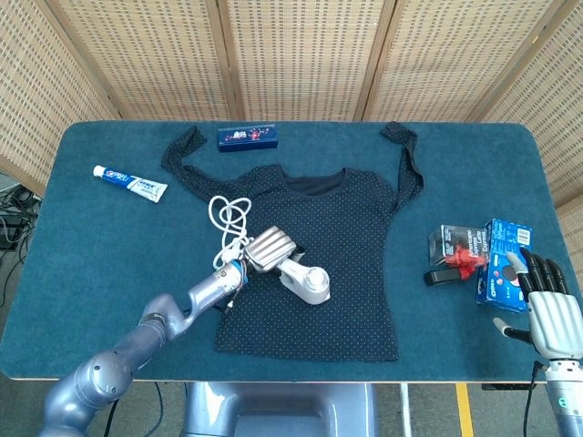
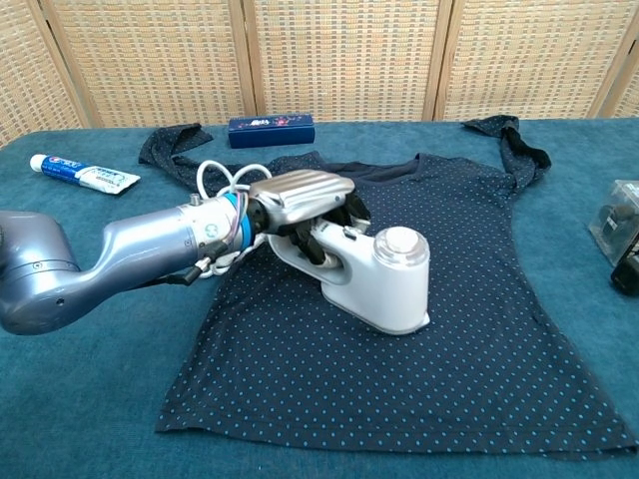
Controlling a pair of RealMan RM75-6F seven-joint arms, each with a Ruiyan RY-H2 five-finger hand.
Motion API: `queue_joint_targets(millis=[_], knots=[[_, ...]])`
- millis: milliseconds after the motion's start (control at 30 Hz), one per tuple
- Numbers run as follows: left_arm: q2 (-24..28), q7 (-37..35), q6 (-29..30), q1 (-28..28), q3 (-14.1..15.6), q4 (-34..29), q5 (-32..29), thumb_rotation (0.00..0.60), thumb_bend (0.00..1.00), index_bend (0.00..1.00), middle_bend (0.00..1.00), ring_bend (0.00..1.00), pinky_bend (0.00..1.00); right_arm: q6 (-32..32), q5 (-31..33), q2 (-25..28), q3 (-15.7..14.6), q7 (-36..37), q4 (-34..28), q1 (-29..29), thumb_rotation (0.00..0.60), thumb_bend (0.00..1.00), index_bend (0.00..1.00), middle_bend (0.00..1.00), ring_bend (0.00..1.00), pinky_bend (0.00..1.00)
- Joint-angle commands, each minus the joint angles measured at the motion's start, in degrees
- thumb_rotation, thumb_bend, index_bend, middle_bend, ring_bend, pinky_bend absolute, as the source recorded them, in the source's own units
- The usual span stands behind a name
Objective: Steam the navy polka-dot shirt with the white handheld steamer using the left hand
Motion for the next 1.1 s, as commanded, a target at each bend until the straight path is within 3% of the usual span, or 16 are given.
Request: queue_joint_targets(millis=[33,700,1100], knots=[[0.6,0.2,1.0,-0.3,1.0,-1.8,1.2,0.600,0.61,1.00,0.91,0.85,1.00,0.1,0.0,0.0,0.0,0.1,0.0,-0.1,0.600,0.00,0.01,0.00,0.00,0.00],[2.4,3.5,6.0,0.3,3.9,-9.7,5.5,0.600,0.61,1.00,0.91,0.85,1.00,0.2,0.0,0.2,0.0,0.1,-0.1,-0.1,0.600,0.00,0.01,0.00,0.00,0.00],[2.3,6.0,4.7,0.2,3.5,-7.5,5.2,0.600,0.61,1.00,0.91,0.85,1.00,0.5,-0.2,0.2,0.0,0.0,-0.2,-0.2,0.600,0.00,0.01,0.00,0.00,0.00]])
